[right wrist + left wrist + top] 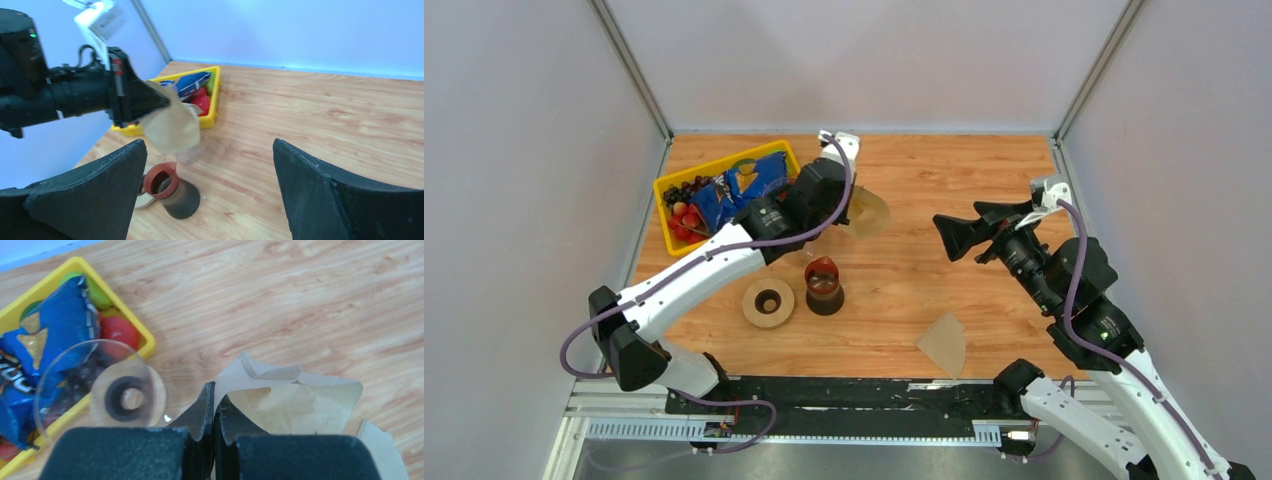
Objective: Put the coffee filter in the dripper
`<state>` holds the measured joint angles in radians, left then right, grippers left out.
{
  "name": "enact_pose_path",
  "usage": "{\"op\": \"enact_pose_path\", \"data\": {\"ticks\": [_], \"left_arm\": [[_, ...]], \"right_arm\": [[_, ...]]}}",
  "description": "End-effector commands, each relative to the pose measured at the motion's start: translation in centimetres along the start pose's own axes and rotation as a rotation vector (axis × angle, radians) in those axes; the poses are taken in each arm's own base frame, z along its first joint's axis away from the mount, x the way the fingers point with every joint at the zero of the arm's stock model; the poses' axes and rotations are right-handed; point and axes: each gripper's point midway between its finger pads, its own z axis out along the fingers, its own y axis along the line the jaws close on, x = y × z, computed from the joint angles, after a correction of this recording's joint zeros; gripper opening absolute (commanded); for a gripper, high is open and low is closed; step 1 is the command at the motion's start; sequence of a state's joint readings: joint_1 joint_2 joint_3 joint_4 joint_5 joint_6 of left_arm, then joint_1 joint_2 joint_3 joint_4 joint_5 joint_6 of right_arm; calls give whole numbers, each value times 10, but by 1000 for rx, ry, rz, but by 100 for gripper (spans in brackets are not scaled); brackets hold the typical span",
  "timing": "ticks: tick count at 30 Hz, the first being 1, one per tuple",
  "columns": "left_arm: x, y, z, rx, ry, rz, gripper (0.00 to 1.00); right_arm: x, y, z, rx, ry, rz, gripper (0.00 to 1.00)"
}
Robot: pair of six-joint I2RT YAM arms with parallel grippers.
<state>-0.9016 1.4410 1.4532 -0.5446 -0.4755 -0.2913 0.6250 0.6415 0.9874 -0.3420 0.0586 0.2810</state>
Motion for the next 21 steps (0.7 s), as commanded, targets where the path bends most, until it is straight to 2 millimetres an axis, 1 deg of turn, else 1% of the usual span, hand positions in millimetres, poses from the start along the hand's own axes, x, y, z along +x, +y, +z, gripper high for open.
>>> {"op": "enact_pose_path", "data": {"ticks": [1,3,4,7,8,11,15,21], "left_arm": [[-33,36,-18,-32,-53,-113,0],[-31,47,-20,-27,-35,-132,0],[-31,56,-20,-36,-29,-149,0],[-27,80,-30,-66,-14,-204,1],[-26,91,-30,-83,-12,-230,1],[-21,109,-36,-99,-8,-273,4],[-9,136,-28,-147,33,-328,5],[11,147,-7,-135,125,-375,5]], "right_arm": [[2,-29,-1,148,-36,4,100],[11,-31,-1,152,-3,-13,100],[15,-32,0,154,10,-21,100],[26,-38,3,171,41,-41,100],[31,-40,5,179,55,-48,100],[38,-44,8,193,76,-59,100],[46,-46,10,197,99,-65,100],[44,-48,5,203,91,-74,100]]}}
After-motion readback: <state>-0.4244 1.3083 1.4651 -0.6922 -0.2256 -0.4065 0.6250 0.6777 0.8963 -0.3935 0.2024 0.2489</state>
